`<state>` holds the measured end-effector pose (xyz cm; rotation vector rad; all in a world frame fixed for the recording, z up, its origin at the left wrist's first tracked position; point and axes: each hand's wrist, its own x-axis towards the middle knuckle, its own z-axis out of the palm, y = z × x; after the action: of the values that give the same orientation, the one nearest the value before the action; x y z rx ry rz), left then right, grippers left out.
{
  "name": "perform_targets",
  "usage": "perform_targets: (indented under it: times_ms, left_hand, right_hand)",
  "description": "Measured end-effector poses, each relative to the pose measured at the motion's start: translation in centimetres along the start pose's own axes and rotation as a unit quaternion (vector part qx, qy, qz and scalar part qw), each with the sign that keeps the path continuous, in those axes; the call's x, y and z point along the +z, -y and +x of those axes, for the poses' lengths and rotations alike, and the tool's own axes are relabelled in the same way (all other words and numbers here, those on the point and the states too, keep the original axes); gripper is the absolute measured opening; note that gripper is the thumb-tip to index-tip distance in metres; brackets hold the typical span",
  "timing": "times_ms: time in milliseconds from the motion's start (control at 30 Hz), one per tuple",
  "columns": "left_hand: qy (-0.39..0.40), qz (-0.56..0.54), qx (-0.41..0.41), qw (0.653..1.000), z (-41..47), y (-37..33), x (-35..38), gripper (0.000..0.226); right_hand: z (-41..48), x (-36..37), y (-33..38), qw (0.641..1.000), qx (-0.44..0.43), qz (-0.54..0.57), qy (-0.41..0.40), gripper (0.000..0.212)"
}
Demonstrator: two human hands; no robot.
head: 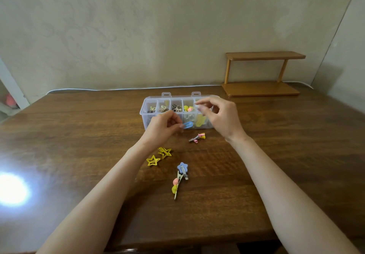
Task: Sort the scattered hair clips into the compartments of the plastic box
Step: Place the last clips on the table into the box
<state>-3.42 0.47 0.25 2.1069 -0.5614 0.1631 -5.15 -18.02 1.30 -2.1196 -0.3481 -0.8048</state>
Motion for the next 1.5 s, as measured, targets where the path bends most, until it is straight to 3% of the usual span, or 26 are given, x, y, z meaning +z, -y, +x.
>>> perform_targets:
  times_ms: [67,133,267,700,767,834,900,1034,1267,1500]
  left_hand:
    - [0.002,-0.077,-0.012,0.997,0.1,0.0,-0.1,0.011]
    - [-0.002,-0.133,-0.027,0.991,0.1,0.0,-0.2,0.016]
    - [-0.011,-0.166,-0.043,0.985,0.3,-0.1,-0.4,0.014]
    - [-0.021,-0.176,-0.041,0.983,0.2,-0.3,-0.6,0.010]
    - [-0.055,-0.108,-0.042,0.992,0.3,-0.1,-0.6,0.007]
    - [-0.098,0.083,-0.046,0.991,0.3,0.5,-1.0,0.010]
    - [-0.106,0.265,-0.068,0.956,0.1,0.9,-1.5,0.017]
    - [-0.065,0.399,-0.115,0.908,-0.2,1.2,-2.1,0.033]
    - [0.018,0.429,-0.154,0.890,-0.1,1.4,-1.7,0.042]
    - [0.037,0.375,-0.129,0.917,0.0,1.4,-1.4,0.021]
  right_hand:
    - [-0.2,0.3,0.5,0.994,0.023,0.040,0.097,0.015]
    - [-0.3,0.7,0.6,0.991,0.027,0.040,0.128,0.014]
    - [-0.4,0.7,0.8,0.991,0.051,0.079,0.093,0.015]
    - [-0.2,0.2,1.3,0.985,0.060,0.106,0.125,0.019]
    - [0.1,-0.3,1.1,0.989,0.071,0.099,0.083,0.015]
    - [0.4,-1.0,0.7,0.994,0.076,0.081,0.017,0.011]
    - [0.6,-1.6,0.2,0.994,0.075,0.071,-0.036,0.009]
    - [0.5,-1.3,-0.7,0.996,0.047,-0.011,-0.080,0.008]
    - [0.4,0.4,-1.9,0.990,0.004,-0.121,-0.078,0.008]
    - [0.5,0.6,-2.4,0.976,-0.006,-0.200,-0.087,0.017]
